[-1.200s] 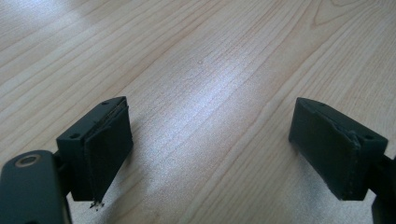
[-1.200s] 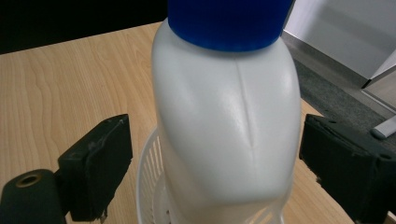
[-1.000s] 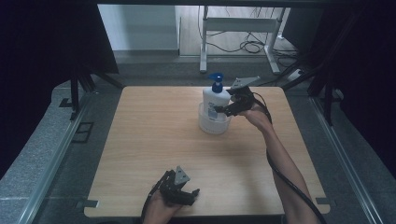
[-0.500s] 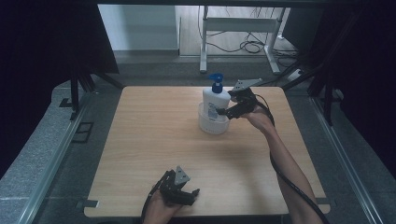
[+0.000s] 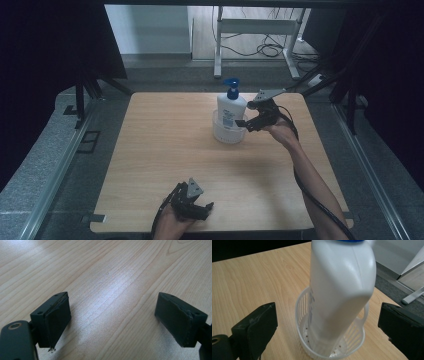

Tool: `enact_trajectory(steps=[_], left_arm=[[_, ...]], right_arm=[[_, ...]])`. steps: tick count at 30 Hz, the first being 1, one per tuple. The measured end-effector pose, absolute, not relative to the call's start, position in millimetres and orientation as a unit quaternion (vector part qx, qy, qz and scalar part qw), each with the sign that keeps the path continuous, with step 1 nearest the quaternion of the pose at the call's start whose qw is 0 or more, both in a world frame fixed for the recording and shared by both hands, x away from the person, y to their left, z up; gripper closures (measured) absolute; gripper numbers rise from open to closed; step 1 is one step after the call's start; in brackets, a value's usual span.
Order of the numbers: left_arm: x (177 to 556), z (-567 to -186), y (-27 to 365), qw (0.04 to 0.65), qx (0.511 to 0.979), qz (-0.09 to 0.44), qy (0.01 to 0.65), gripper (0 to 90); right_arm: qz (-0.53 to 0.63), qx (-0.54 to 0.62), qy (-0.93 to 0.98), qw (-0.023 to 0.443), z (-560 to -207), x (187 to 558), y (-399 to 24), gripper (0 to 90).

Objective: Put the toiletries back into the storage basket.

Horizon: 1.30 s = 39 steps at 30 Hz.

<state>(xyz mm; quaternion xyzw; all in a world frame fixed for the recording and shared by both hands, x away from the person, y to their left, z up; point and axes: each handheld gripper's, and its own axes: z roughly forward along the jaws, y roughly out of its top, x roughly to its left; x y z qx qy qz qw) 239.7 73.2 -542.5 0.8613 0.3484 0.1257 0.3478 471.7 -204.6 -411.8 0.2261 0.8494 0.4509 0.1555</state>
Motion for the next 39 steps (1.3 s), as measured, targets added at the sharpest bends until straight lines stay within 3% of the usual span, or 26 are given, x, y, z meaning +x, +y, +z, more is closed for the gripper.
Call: enact_trajectory(steps=[39], left_arm=[[240, -542, 73, 0.348, 0.861, 0.127, 0.348, 12.7]], right_arm=[[0.447, 0.235, 0.849, 0.154, -448, 408, -236, 1.9]])
